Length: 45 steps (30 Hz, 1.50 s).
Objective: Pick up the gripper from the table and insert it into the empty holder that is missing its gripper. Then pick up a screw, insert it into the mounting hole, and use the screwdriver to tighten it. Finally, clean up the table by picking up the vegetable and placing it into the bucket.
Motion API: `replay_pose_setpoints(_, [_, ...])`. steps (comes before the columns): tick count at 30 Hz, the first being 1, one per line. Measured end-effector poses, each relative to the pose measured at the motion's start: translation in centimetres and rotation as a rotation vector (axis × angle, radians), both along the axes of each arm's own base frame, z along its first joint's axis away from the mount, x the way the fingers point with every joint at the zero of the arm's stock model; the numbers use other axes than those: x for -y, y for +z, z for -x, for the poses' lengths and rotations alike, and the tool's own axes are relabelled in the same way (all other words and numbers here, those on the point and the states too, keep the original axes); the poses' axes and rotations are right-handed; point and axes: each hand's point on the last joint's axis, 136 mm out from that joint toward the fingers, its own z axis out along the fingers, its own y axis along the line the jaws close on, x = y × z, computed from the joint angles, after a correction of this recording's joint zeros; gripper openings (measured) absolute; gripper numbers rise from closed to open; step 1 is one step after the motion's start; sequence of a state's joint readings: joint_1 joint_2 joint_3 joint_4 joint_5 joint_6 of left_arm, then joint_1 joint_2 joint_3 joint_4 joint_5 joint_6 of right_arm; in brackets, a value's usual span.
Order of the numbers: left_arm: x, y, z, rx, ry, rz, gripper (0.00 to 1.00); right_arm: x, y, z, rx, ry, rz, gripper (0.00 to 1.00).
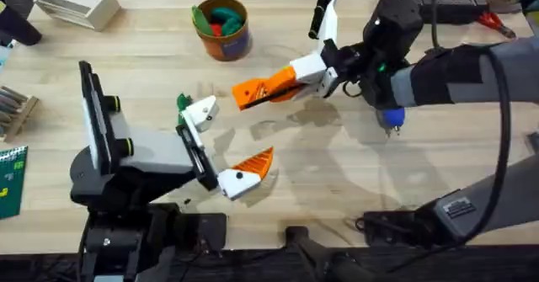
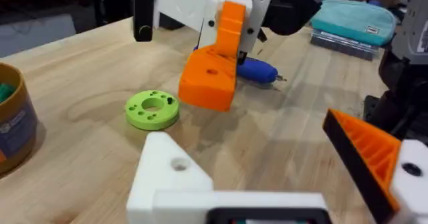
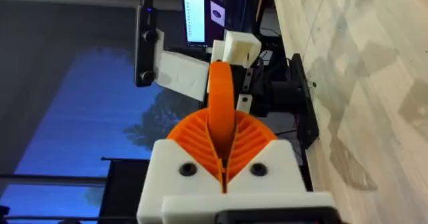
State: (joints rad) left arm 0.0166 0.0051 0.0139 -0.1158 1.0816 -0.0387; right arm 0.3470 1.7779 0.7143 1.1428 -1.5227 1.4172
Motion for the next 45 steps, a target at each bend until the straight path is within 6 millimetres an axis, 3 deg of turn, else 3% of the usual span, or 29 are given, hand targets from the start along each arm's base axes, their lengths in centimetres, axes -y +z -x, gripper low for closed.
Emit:
replay_pose_setpoints(7, [0.0, 0.0, 0.0, 0.000, 0.000, 0.000, 0.986, -1.0, -0.2, 1.1, -0.021, 0.040, 0.008, 0.018])
replay_pose_setpoints(18, [0.0, 0.0, 0.0, 0.000, 0.000, 0.000, 0.986, -2.6, -3.0, 2.4, -0.078, 0.104, 0.033, 0.018])
replay_pose_setpoints(26, [0.0, 0.0, 0.0, 0.000, 0.000, 0.000, 0.985, -3.5, -2.0, 2.4, -0.045, 0.127, 0.020, 0.018])
replay_pose_setpoints(45, [0.0, 0.0, 0.0, 0.000, 0.000, 0.000, 0.985, -4.1, -2.2, 2.7, -0.071, 0.134, 0.033, 0.018])
